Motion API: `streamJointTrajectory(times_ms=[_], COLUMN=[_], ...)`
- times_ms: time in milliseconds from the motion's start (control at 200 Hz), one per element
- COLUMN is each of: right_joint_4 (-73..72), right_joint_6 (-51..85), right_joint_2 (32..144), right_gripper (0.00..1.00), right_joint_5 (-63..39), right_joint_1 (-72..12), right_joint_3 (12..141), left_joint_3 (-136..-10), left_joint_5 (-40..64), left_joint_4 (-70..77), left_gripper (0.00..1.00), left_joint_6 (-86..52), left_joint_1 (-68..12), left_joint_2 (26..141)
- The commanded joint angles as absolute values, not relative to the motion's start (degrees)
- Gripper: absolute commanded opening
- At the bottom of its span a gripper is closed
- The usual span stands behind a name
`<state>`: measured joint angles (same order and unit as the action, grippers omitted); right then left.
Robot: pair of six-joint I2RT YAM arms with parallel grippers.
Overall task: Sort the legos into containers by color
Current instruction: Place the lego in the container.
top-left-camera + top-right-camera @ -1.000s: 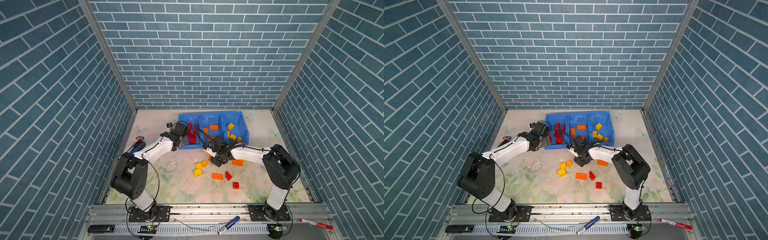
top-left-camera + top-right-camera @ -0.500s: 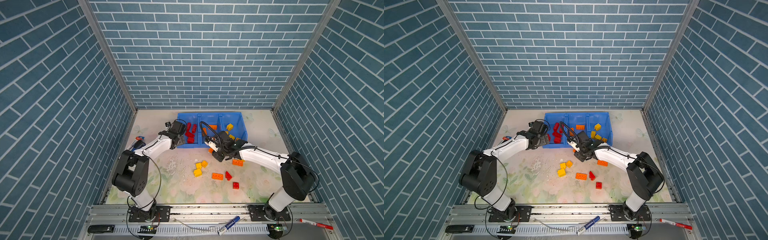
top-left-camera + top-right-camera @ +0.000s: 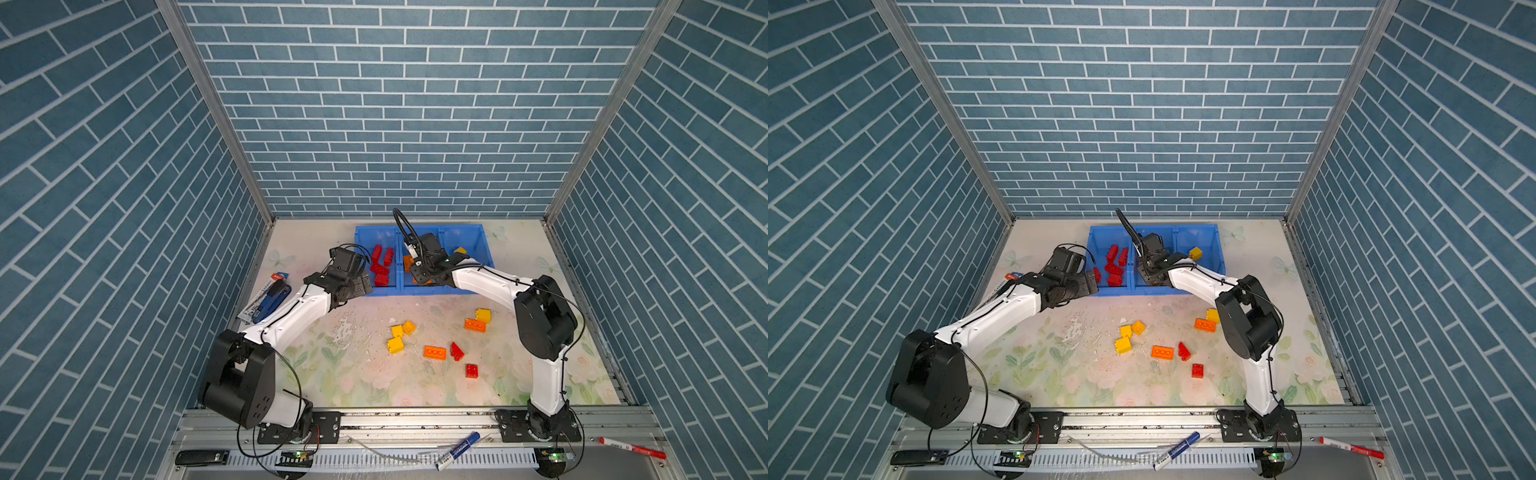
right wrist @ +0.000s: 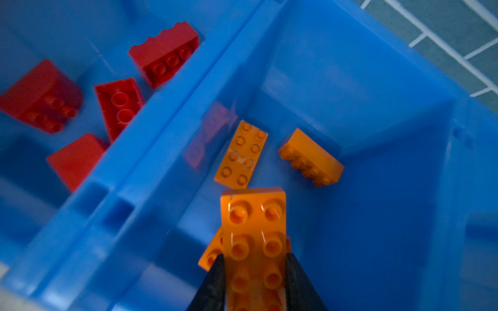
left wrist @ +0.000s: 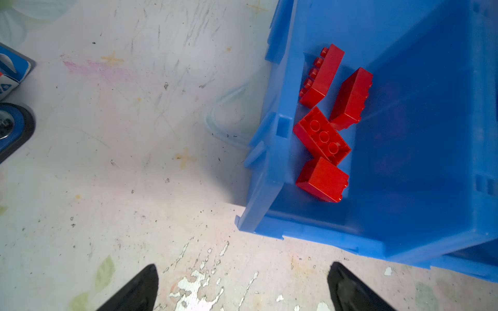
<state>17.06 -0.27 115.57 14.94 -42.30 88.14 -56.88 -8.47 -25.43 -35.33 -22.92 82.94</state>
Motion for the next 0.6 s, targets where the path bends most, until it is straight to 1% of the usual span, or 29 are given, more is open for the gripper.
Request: streamJointTrajectory(times_ms=[0,60,145,265,450,595], right_joint_4=[19.7,20.4,21.6,21.3,22.4,22.4], right_joint_6=[1.1,0.7,-0.3,-1.4,-1.9,-8.3], right_joint_2=[119.4,121.1,121.9,119.0,110.2,102.0], right_gripper=[0.36,0.39,0.49,0.58,0.69,0.83], right_joint_5=[19.7,20.1,19.6,17.2,11.5,1.2], right_joint_1=[-41.6,-41.2,-41.2,-41.9,-43.5,-45.9], right_joint_3=[94.6,96.9,99.1,96.9,86.9,74.4], left_joint_3=[-56.2,-56.2,-56.2,-56.0,-55.9,-55.7], left_joint_5=[-7.6,-7.1,-6.8,-6.9,-7.0,-7.4], left_joint_4=[-25.8,-25.6,-25.5,-25.5,-25.5,-25.1], left_gripper=[0.99,0.99,0.99,0.99,0.99,0.99], left_joint_6=[-35.5,-35.6,-35.7,-35.9,-35.9,-36.4], left_joint_1=[-23.2,-23.1,-23.1,-23.2,-23.2,-23.2], left_joint_2=[82.7,82.6,82.6,82.6,82.4,82.1])
